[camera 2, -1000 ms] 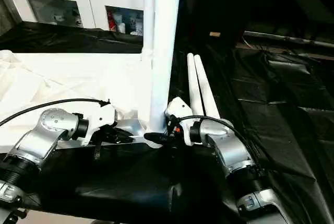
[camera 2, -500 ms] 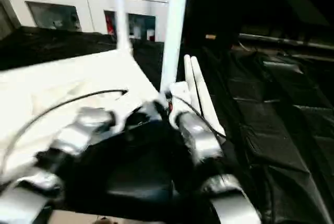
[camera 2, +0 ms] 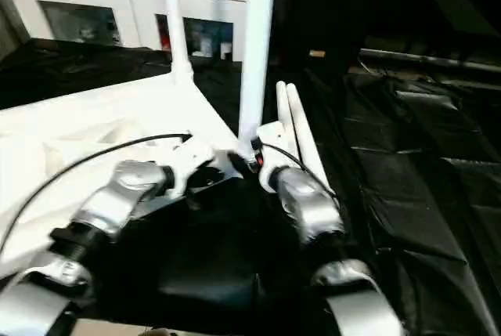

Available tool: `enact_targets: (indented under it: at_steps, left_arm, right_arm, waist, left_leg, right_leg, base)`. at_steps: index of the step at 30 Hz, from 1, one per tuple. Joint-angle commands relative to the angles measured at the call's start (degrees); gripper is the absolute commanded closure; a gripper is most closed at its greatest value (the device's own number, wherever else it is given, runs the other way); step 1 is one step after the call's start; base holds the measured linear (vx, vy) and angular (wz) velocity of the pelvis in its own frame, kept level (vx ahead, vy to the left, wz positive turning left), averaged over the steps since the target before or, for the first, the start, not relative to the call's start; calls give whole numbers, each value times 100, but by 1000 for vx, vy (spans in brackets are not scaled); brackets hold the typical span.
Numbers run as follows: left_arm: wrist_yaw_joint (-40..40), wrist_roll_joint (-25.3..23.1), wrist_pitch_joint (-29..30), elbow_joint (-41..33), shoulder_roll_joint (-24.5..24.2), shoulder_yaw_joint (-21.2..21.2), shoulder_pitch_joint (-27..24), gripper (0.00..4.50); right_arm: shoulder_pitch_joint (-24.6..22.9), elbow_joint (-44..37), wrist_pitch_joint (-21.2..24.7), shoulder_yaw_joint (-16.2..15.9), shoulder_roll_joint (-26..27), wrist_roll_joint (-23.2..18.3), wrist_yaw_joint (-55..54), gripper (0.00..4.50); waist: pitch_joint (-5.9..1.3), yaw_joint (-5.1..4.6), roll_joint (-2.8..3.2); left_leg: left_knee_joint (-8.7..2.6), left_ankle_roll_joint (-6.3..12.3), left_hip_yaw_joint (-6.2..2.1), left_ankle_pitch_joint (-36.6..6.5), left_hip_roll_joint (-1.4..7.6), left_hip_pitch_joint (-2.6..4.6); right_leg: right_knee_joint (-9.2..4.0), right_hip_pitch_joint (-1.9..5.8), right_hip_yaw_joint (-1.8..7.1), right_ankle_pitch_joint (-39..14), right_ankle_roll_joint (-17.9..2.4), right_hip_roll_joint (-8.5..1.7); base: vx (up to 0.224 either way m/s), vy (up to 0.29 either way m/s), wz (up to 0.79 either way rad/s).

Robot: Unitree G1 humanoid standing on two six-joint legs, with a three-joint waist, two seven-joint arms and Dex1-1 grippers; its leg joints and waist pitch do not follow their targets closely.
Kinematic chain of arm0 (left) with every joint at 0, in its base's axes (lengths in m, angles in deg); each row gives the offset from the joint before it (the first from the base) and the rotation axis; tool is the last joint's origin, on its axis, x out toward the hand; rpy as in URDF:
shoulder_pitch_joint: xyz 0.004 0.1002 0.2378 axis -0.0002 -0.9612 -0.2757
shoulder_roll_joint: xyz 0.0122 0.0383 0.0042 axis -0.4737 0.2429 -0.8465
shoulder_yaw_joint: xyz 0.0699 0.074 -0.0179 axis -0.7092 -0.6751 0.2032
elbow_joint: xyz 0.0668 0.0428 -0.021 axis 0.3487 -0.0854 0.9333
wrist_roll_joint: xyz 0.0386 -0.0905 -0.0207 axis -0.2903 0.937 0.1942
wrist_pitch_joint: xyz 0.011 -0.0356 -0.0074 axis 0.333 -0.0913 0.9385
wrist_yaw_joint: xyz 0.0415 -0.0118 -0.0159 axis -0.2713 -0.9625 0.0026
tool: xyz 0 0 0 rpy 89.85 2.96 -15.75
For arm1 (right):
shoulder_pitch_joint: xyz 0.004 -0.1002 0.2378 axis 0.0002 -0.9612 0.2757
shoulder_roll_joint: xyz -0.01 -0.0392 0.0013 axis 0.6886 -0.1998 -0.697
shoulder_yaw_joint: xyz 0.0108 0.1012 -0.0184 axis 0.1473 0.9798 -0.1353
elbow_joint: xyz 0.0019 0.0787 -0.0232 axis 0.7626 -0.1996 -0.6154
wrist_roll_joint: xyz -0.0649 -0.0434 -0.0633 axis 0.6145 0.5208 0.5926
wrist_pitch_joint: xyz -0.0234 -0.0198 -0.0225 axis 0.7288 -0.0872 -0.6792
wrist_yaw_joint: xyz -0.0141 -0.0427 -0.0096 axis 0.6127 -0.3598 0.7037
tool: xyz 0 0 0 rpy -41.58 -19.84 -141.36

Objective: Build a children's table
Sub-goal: Rotate leg to tighten

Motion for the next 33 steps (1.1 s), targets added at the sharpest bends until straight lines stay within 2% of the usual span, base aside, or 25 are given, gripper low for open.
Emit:
enact_targets:
  at_steps: [1,3,5,8,11,15,18,20,21,26,29,33]
  left_arm:
    - [-372,172,-291,-74,-79,-59,-133,450]
    - [-776,297,-432,-177,-251,-71,-195,450]
    - [-1497,492,-578,-404,-539,-153,-316,450]
    - [-1852,659,-516,-562,-682,-138,-373,450]
    - [-2044,715,-575,-616,-773,-149,-383,450]
    - [-2229,768,-606,-662,-858,-148,-431,450]
    - [-2243,759,-609,-675,-889,-138,-455,450]
    - [-2253,767,-593,-699,-905,-134,-471,450]
    - [-2254,768,-589,-704,-908,-132,-474,450]
    - [-2193,760,-589,-713,-901,-103,-506,450]
    - [-1989,705,-578,-639,-833,-55,-482,450]
    - [-1989,705,-578,-639,-833,-55,-482,450]
  right_arm:
    - [-110,-373,19,-319,-183,-31,788,101]
    - [-186,-614,55,-406,-477,-28,1267,101]
    - [-283,-892,119,-575,-837,-43,1836,101]
    - [-355,-1104,222,-696,-1046,-115,2254,101]
    - [-388,-1248,310,-738,-1119,-215,2492,101]
    - [-439,-1396,422,-820,-1183,-254,2723,101]
    - [-469,-1425,446,-871,-1197,-230,2804,133]
    - [-500,-1450,465,-908,-1200,-192,2847,136]
    - [-509,-1460,470,-912,-1198,-184,2853,158]
    - [-555,-1458,473,-939,-1133,-165,2720,175]
    - [-553,-1316,436,-845,-982,-126,2361,177]
    - [-553,-1316,436,-845,-982,-126,2361,178]
  waist:
    - [-319,28,17]
    - [-316,16,20]
    - [-327,22,16]
    - [-334,28,35]
    - [-345,39,32]
    - [-326,73,30]
    - [-313,80,21]
    - [-313,82,20]
    - [-314,84,15]
    - [-324,85,11]
    - [-316,75,5]
    - [-301,52,7]
  left_leg:
    - [-372,19,-84,-1334,238,68]
    - [-367,48,-78,-1296,233,55]
    - [-352,121,-79,-1134,240,38]
    - [-329,198,-54,-1064,249,68]
    - [-303,252,-43,-941,251,66]
    - [-318,215,-43,-1058,252,68]
    - [-335,125,-47,-1205,258,75]
    - [-339,81,-48,-1245,259,83]
    - [-341,73,-51,-1230,260,76]
    - [-328,101,-49,-1114,250,71]
    - [-332,86,-48,-1156,245,77]
    - [-360,-7,-61,-1402,251,84]
  right_leg:
    - [-438,197,228,-835,-1013,-394]
    - [-420,200,227,-713,-1064,-388]
    - [-376,235,216,-439,-1161,-386]
    - [-340,210,207,-173,-1323,-364]
    - [-303,208,206,107,-1440,-359]
    - [-327,213,208,-125,-1428,-378]
    - [-355,198,216,-452,-1357,-390]
    - [-364,193,219,-543,-1331,-393]
    - [-358,198,221,-530,-1312,-392]
    - [-346,202,220,-425,-1306,-392]
    - [-354,194,220,-466,-1305,-388]
    - [-401,185,230,-963,-1199,-403]
  base:
    - [0,0,0]
    - [0,0,0]
    - [0,0,0]
    - [0,0,0]
    - [0,0,0]
    - [0,0,0]
    - [0,0,0]
    - [0,0,0]
    - [0,0,0]
    - [0,0,0]
    - [0,0,0]
    - [0,0,0]
